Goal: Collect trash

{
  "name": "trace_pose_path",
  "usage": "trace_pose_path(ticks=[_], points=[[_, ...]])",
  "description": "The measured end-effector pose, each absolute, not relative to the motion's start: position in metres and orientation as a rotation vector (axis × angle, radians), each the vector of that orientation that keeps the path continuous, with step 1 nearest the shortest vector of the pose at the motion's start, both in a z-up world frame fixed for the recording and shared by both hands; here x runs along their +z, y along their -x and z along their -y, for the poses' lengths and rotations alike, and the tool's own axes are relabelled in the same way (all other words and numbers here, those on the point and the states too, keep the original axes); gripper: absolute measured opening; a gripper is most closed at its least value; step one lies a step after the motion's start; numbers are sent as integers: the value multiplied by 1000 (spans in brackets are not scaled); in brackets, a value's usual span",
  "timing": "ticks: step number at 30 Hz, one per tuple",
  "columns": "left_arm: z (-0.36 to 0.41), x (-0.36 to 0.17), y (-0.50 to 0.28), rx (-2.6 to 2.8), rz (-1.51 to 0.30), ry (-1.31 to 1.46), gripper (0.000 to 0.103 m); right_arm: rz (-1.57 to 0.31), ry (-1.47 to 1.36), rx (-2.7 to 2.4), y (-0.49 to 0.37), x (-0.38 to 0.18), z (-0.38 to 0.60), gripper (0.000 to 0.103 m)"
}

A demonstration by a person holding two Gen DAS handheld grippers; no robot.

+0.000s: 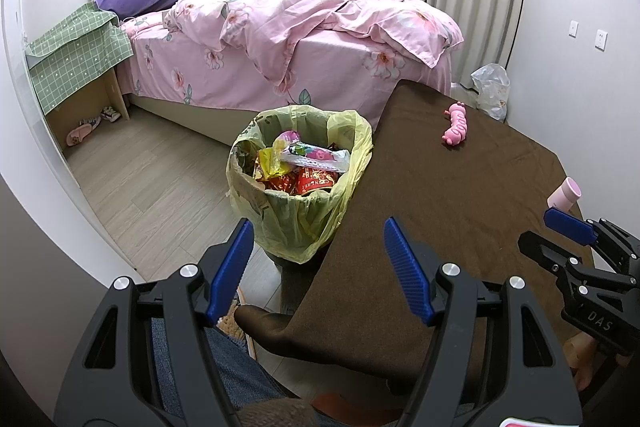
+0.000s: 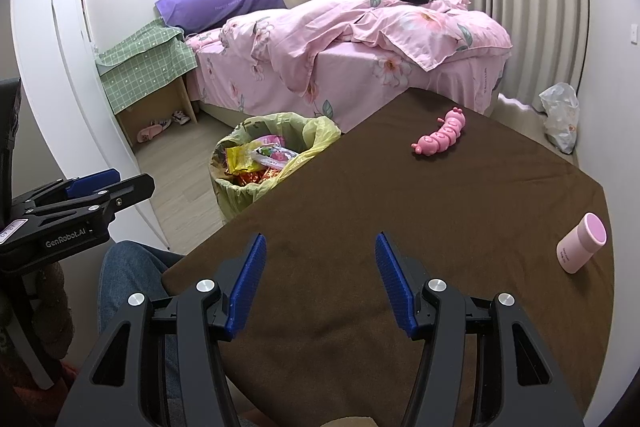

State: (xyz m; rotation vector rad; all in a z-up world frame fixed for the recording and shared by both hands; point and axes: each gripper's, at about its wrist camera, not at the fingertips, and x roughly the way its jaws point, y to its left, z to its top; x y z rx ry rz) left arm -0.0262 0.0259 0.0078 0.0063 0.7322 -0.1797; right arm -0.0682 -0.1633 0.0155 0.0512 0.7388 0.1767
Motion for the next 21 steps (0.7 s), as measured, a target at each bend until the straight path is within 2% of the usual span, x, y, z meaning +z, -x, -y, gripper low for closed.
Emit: trace_pose_path(ticks=[21], points=[[-7,-7,11,-223,-766,-41,64,-732,-77,96,62,6,189,54]])
